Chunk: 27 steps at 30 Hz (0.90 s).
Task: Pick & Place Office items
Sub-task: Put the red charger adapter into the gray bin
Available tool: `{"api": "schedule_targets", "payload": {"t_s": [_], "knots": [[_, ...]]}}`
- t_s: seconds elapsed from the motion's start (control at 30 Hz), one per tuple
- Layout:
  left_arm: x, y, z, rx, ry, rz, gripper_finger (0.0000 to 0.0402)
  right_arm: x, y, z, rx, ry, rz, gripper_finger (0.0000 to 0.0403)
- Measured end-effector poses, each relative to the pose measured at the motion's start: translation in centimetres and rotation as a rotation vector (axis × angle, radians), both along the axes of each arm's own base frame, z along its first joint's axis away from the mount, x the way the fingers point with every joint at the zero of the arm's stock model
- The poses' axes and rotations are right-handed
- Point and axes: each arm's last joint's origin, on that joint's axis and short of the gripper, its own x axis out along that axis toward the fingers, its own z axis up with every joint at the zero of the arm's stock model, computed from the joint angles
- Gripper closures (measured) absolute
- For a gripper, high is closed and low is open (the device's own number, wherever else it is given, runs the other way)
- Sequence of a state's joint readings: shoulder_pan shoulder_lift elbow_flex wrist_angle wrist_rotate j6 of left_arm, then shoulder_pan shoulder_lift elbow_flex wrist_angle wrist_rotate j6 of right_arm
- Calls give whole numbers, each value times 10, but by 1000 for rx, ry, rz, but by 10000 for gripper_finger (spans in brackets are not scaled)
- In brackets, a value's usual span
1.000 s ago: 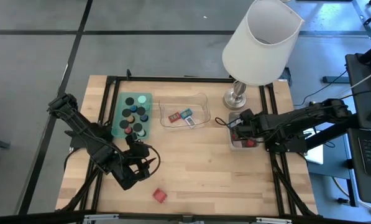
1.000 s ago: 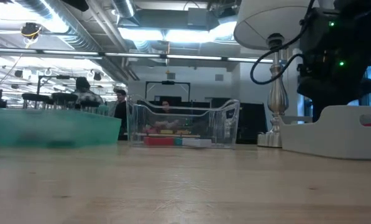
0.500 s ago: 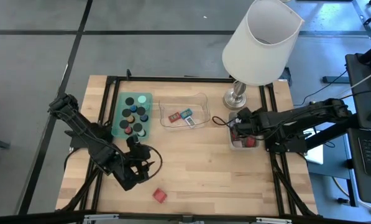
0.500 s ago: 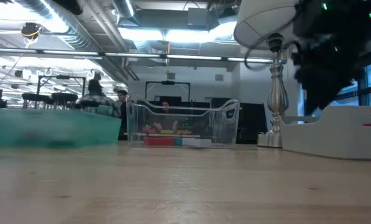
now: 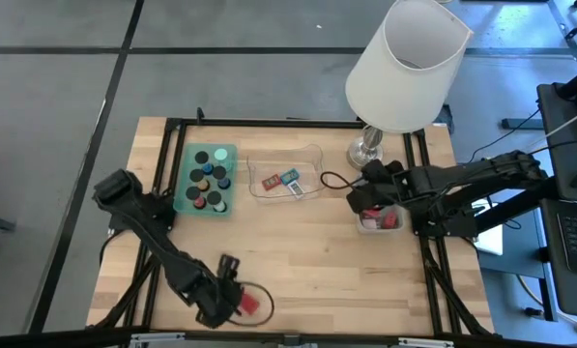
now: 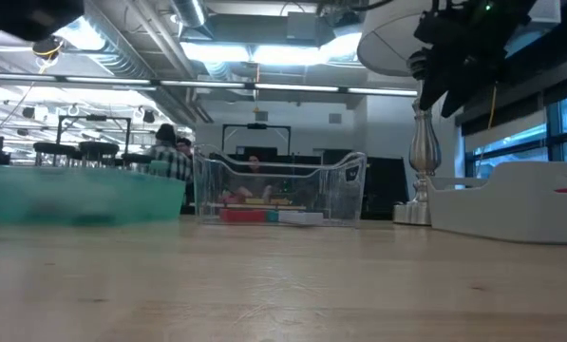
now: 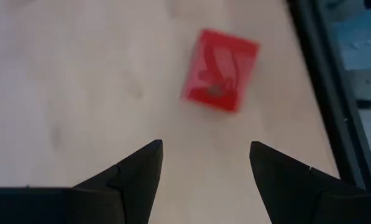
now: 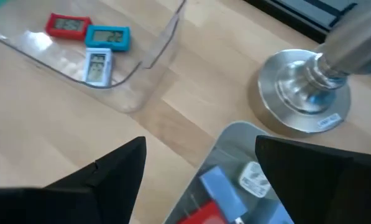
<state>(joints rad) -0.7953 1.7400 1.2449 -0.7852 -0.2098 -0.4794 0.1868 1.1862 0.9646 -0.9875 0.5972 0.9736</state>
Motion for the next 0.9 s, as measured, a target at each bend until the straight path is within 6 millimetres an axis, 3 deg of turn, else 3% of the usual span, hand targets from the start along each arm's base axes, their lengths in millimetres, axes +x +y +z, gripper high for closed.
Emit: {"api": "schedule_targets", "payload": {"t_s": [0.2,0.6,0.9], "knots": [[17,-17,-22,-24,-71,-89,160,0,5,-1,16,-18,-2,96],[34,-12,-31,-94,-50,-155,96,0,7,-1,30,-21,6,96],[40,-10,-36,-85,-55,-195,87,0,7,-1,29,-21,6,96]]}}
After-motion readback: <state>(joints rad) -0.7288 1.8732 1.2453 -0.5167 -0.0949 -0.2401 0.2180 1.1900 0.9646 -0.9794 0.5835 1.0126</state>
